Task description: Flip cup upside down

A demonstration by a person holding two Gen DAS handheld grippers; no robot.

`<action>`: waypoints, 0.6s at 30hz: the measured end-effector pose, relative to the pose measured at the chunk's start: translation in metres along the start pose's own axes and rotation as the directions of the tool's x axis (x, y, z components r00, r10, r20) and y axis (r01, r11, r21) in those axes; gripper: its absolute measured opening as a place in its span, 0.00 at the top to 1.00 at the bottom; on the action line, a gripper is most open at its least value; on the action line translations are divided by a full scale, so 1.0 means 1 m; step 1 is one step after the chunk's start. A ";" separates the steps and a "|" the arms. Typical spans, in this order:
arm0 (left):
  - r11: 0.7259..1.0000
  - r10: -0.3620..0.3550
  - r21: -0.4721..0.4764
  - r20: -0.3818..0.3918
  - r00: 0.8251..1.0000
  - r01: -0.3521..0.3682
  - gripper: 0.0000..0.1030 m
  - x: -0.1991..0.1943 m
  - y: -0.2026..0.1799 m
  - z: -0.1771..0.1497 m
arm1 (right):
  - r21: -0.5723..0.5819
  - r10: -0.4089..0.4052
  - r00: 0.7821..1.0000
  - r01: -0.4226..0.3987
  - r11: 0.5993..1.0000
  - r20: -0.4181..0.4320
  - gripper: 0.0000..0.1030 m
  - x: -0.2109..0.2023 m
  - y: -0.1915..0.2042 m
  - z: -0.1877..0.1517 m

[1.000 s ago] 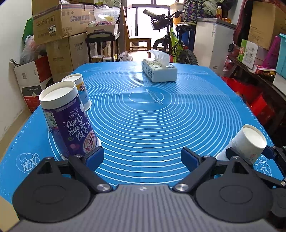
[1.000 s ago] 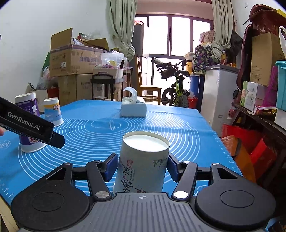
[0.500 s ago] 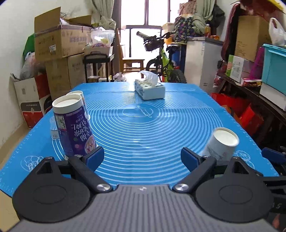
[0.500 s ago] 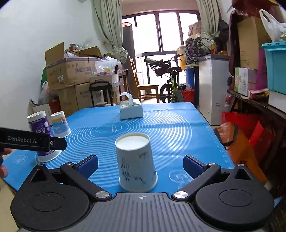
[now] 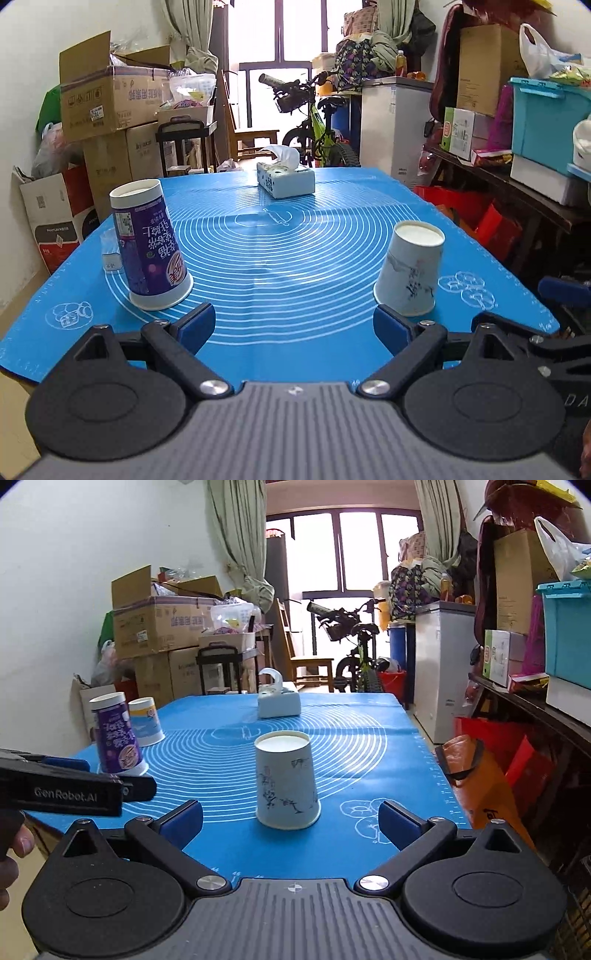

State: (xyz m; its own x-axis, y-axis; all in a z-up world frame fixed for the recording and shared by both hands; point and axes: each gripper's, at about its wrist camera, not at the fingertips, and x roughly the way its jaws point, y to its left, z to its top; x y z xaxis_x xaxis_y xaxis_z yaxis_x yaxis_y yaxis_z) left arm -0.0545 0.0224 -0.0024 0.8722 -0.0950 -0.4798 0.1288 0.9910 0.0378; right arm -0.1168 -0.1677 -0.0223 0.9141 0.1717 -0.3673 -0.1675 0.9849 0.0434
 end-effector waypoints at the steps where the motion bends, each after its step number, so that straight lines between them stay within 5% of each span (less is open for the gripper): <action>1: 1.000 0.003 0.004 0.000 1.000 -0.003 0.11 -0.001 -0.001 -0.001 | 0.000 0.003 1.000 -0.003 1.000 0.002 0.03 -0.002 0.001 0.000; 18: 1.000 -0.005 0.020 -0.008 1.000 0.005 0.11 -0.009 -0.006 -0.007 | 0.005 0.017 1.000 -0.017 1.000 0.011 0.03 -0.014 0.006 0.000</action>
State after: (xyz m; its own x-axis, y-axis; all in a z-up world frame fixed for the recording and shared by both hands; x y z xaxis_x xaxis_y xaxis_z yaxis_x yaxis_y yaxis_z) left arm -0.0664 0.0177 -0.0041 0.8677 -0.0988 -0.4872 0.1422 0.9884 0.0528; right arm -0.1312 -0.1638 -0.0171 0.9153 0.1886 -0.3560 -0.1812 0.9819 0.0544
